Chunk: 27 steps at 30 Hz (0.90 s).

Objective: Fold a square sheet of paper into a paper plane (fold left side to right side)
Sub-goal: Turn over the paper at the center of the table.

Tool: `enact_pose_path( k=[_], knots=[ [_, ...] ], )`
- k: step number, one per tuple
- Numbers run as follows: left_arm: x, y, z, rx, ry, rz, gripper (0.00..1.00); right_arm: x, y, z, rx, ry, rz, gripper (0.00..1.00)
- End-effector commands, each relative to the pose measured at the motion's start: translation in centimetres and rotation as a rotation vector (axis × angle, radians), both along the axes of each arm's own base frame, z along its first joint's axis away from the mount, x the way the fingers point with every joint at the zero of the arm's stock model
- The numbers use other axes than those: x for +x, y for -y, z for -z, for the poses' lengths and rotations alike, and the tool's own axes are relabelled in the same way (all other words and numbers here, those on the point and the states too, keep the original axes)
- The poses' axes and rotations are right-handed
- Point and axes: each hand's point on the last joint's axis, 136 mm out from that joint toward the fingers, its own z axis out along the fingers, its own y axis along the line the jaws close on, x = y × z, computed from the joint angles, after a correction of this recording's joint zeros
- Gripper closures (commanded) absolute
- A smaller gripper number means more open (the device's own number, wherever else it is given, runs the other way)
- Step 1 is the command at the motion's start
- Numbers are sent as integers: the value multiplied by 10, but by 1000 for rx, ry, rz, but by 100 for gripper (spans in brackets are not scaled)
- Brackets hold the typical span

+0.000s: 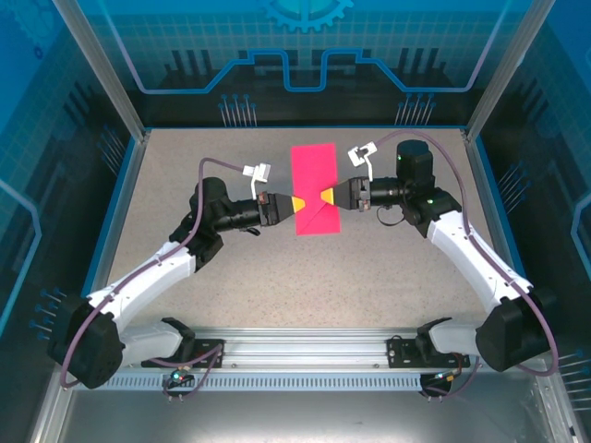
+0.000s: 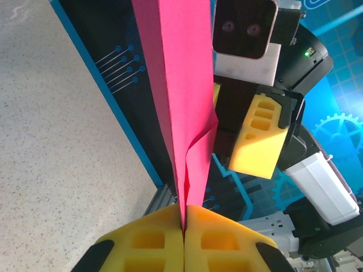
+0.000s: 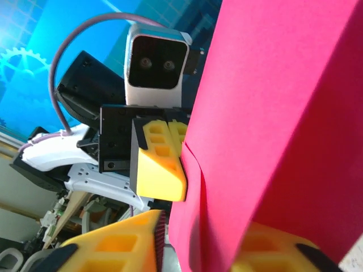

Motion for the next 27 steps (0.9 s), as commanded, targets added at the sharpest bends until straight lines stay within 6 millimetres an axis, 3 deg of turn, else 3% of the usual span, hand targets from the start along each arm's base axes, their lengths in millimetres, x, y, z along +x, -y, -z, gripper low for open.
enact_pose_path(
  k=[1, 3, 5, 7, 10, 13, 19, 23, 27],
  knots=[
    [-3, -6, 3, 79, 35, -44, 95, 5, 13, 8, -87, -2, 62, 63],
    [-4, -13, 15, 206, 41, -104, 97, 15, 33, 20, -171, -19, 162, 56],
    [-4, -24, 28, 386, 60, -185, 99, 24, 62, 44, -330, -58, 311, 50],
    [-5, -38, 42, 595, 64, -263, 100, 32, 105, 78, -575, -112, 493, 46],
    [-4, -58, 61, 881, 55, -362, 100, 29, 162, 119, -835, -205, 677, 43],
    [-1, -75, 77, 1171, 38, -452, 100, 19, 194, 145, -968, -254, 772, 39],
    [3, -94, 103, 1663, -70, -589, 100, 2, 231, 166, -1065, -289, 904, 33],
    [9, -76, 123, 1821, -129, -569, 100, -6, 243, 160, -1049, -277, 962, 33],
    [5, -56, 156, 1953, -216, -491, 100, -13, 251, 154, -1042, -267, 998, 33]
  ],
)
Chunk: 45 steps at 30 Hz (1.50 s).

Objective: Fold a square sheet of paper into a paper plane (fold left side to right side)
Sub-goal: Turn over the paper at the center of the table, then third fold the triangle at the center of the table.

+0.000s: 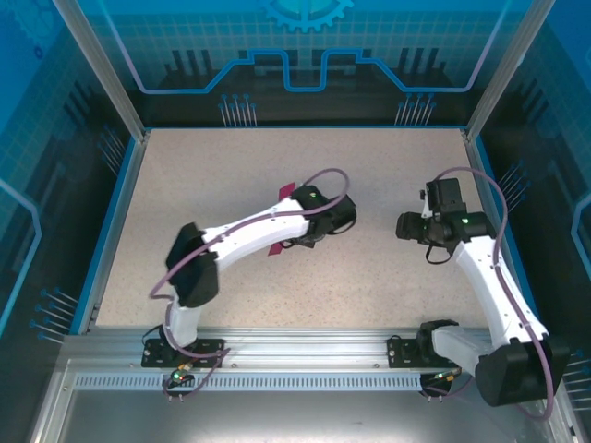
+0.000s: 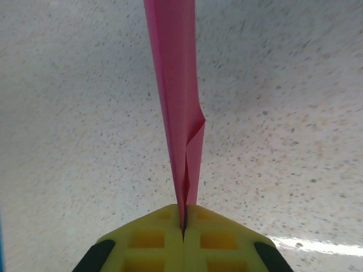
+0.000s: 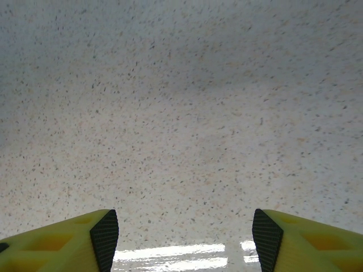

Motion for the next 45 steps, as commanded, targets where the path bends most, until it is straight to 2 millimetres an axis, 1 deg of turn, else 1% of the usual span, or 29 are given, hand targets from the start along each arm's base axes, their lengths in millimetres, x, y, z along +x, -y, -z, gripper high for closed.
enact_pose_path(
  k=[1, 5, 8, 11, 12, 14, 17, 19, 20, 22, 23, 24, 27, 29, 30, 32, 35, 37, 40, 42, 45],
  knots=[
    [-16, -16, 3, 191, -94, -44, 100, -9, 16, -1, -33, 1, 58, 33],
    [-14, -4, 33, 270, -186, -47, 100, -10, 19, -4, -10, 18, 67, 33],
    [-12, 10, 54, 244, -225, -37, 99, -10, 21, -2, 3, 21, 68, 33],
    [-9, 27, 70, 201, -256, -30, 96, -9, 22, 3, 10, 9, 69, 33],
    [-8, 32, 75, 192, -267, -29, 95, -9, 22, 6, 12, 2, 70, 33],
    [-8, 42, 87, 157, -304, -23, 89, -9, 24, 9, 16, -6, 79, 33],
    [-7, 59, 101, 83, -352, -11, 77, -9, 22, 13, 35, -9, 80, 33],
    [-2, 68, 102, 24, -365, -6, 67, -9, 20, 17, 46, -15, 73, 33],
    [2, 72, 100, -1, -363, -1, 64, -9, 19, 18, 49, -18, 70, 33],
    [10, 79, 90, -75, -354, 7, 57, -8, 17, 21, 56, -33, 58, 33],
    [12, 86, 85, -128, -353, 13, 55, -7, 14, 22, 69, -38, 44, 34],
    [16, 92, 79, -190, -349, 19, 53, -5, 9, 23, 90, -41, 22, 34],
    [22, 115, 54, -394, -335, 62, 40, 1, -10, 27, 175, -53, -50, 34],
    [25, 122, 35, -506, -312, 90, 33, 5, -24, 28, 235, -53, -101, 34],
    [27, 122, 25, -557, -290, 97, 31, 7, -33, 28, 263, -53, -130, 33],
    [30, 114, 10, -629, -251, 106, 28, 13, -49, 28, 311, -56, -178, 33],
    [37, 90, -5, -730, -182, 77, 24, 24, -84, 27, 387, -50, -257, 32],
    [40, 70, -6, -827, -141, 45, 23, 33, -110, 29, 411, -52, -307, 31],
    [41, 39, -8, -944, -70, -1, 18, 49, -143, 37, 383, -78, -369, 31],
    [40, 18, -4, -991, -38, -36, 15, 60, -164, 46, 371, -98, -400, 30],
    [36, -2, 7, -1066, -28, -76, 15, 80, -193, 60, 381, -129, -428, 30]
  ],
)
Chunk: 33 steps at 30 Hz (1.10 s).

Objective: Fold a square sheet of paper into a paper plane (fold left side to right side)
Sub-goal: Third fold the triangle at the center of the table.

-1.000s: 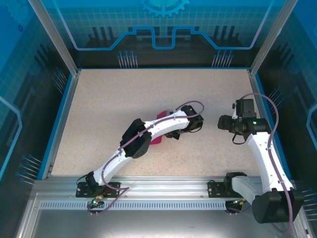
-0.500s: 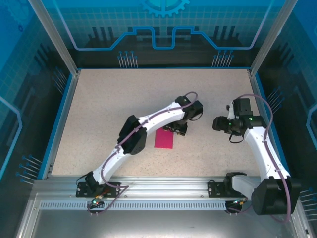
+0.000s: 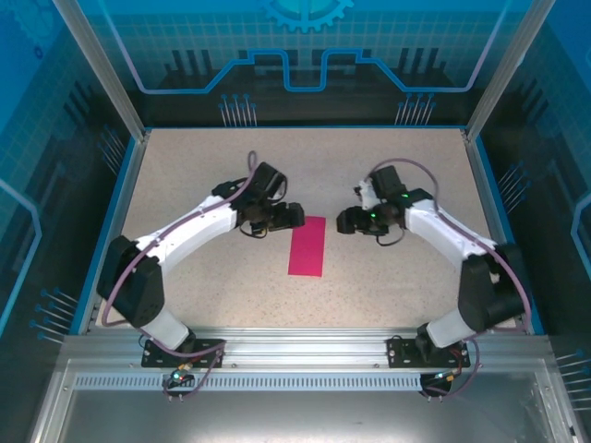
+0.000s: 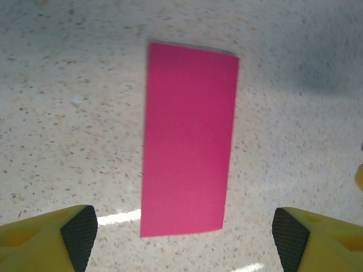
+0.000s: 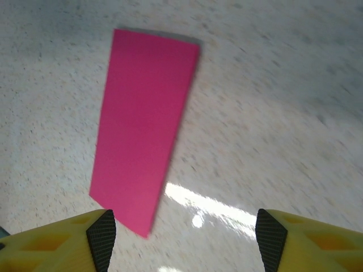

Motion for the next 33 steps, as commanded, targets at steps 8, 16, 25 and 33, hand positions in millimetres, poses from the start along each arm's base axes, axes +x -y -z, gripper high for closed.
enact_pose_path(
  k=[8, 16, 25, 33],
  knots=[
    [-6, -4, 18, -245, 31, -14, 15, 54, -76, 26, -21, -28, -56, 32],
    [-9, -6, 35, -245, -12, -20, 16, 61, -83, 63, -95, -91, -75, 33],
    [-8, 2, 49, -262, -67, -5, 17, 49, -70, 93, -157, -147, -85, 36],
    [-6, 13, 72, -292, -145, 0, 24, 43, -63, 107, -141, -177, -103, 44]
  ],
)
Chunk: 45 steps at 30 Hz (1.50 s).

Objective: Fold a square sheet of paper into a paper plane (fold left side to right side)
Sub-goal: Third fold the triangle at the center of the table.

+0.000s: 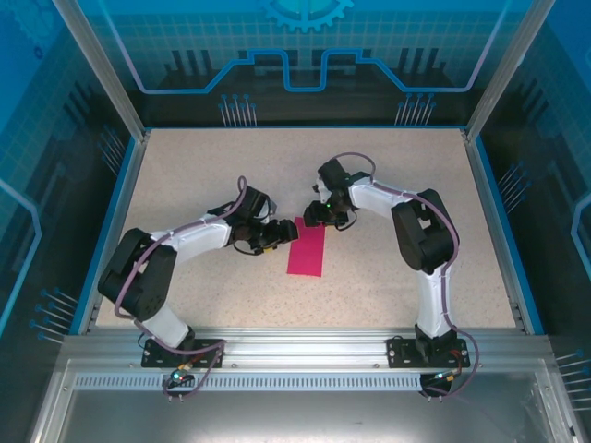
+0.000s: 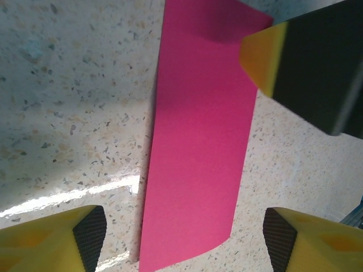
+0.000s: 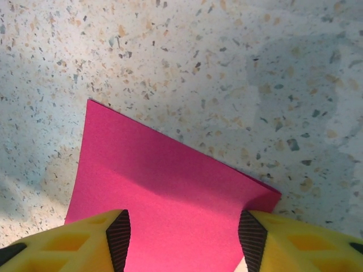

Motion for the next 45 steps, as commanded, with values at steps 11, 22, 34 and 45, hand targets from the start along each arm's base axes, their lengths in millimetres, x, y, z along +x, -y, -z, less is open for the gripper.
enact_pose_path(
  k=[11, 22, 34, 45],
  knots=[
    [4, 17, 20, -37, -89, 31, 34, -18, 8, 28, -9, -78, -39, 47],
    [1, 23, 30, -26, -118, 56, 44, -19, 7, 29, -1, -83, -42, 47],
    [-4, 31, 32, -26, -126, 87, 53, -19, 6, 33, 1, -93, -43, 47],
    [-7, 26, 23, -14, -103, 80, 61, -19, 7, 36, -4, -96, -44, 47]
  ],
)
